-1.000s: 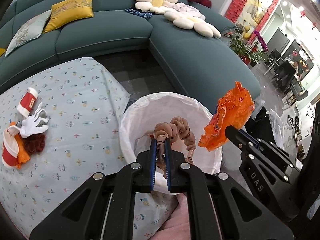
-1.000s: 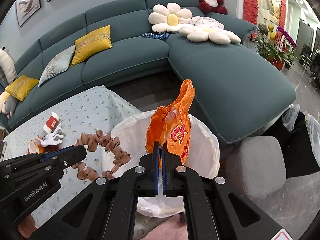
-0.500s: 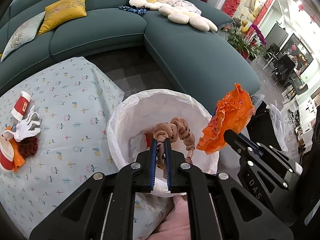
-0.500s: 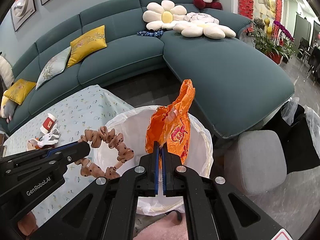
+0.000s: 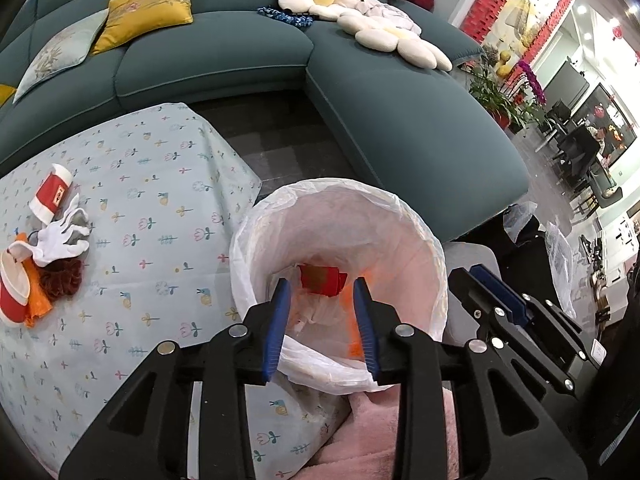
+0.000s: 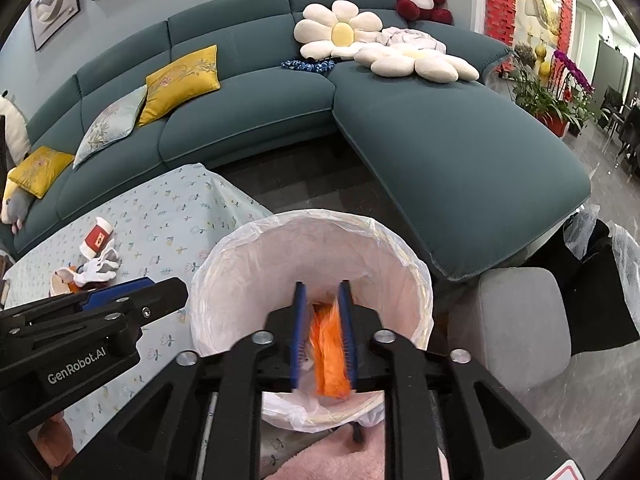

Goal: Collect trash
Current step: 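Carry scrunchie and orange bag over the bin and open both grippers to drop them, then move both open grippers from the bin back to the trash on the bed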

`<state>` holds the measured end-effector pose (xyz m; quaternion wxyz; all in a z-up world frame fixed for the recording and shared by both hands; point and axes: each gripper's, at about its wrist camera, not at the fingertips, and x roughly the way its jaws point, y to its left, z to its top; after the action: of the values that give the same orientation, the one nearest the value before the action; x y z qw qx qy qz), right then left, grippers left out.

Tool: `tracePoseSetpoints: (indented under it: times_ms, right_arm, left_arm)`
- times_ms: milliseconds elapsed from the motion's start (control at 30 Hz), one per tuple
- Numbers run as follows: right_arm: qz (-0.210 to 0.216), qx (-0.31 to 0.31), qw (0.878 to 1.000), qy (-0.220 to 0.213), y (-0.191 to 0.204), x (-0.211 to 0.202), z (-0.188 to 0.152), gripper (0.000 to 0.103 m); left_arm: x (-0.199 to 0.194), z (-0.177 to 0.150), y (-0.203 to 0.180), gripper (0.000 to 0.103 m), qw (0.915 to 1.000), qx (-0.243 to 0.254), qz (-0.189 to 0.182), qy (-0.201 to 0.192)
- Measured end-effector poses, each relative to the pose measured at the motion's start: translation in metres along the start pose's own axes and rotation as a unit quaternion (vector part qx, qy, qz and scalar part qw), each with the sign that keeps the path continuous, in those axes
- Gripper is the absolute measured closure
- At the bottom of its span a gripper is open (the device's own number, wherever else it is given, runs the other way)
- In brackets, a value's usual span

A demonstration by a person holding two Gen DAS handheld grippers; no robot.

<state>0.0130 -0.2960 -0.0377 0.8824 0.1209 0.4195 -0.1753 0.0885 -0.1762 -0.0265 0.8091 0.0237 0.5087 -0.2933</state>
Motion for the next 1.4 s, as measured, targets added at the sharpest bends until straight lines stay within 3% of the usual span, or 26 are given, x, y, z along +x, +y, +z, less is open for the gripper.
tracePoseSetpoints:
  times_ms: [633, 733, 967, 1067, 1133, 1267, 1400]
  right_arm:
    - [0.013, -0.019, 1.0, -0.007, 0.029, -0.008, 0.005, 0.074]
    - [0.019, -0.033, 0.999, -0.007, 0.043, -0.009, 0.005, 0.073]
    - [0.035, -0.064, 0.997, -0.006, 0.083, -0.011, 0.005, 0.073]
    - [0.041, -0.078, 0.996, -0.006, 0.101, -0.013, 0.004, 0.07]
    - [0.044, -0.088, 0.995, -0.009, 0.114, -0.014, 0.003, 0.065]
    - [0.055, -0.108, 0.993, -0.007, 0.14, -0.015, 0.001, 0.065]
    - [0.066, -0.131, 0.989, -0.004, 0.169, -0.015, -0.002, 0.065]
  left_arm:
    - [-0.019, -0.005, 0.049, 0.071, 0.9988, -0.043, 0.014, -0.015]
    - [-0.025, -0.009, 0.067, 0.061, 0.9975, -0.062, 0.026, -0.022]
    - [-0.041, -0.015, 0.109, 0.058, 0.9936, -0.099, 0.043, -0.033]
    - [-0.048, -0.019, 0.127, 0.052, 0.9914, -0.113, 0.053, -0.039]
    - [-0.054, -0.022, 0.14, 0.041, 0.9888, -0.126, 0.066, -0.046]
    - [-0.065, -0.03, 0.171, 0.04, 0.9833, -0.155, 0.081, -0.052]
    - [-0.076, -0.039, 0.207, 0.031, 0.9736, -0.193, 0.107, -0.058]
